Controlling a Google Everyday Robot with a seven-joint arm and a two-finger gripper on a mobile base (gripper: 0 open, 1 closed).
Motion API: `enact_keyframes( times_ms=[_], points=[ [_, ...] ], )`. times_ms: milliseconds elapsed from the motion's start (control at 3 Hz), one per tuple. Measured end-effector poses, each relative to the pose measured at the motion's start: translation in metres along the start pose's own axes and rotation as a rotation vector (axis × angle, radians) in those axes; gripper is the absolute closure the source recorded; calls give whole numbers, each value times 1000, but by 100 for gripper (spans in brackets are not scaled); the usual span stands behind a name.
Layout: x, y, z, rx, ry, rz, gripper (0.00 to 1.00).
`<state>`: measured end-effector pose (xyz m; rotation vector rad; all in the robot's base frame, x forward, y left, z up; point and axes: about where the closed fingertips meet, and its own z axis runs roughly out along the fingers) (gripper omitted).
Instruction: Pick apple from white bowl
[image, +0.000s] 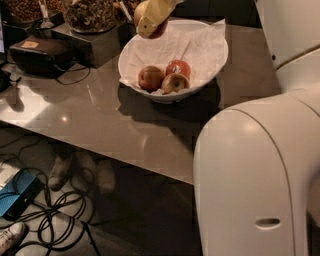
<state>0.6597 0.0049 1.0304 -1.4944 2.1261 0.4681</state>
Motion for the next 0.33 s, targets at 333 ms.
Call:
enact_keyframes(
  times_ms=[333],
  points=[
    [-12,-2,3,1,-41,-5,100]
  ],
)
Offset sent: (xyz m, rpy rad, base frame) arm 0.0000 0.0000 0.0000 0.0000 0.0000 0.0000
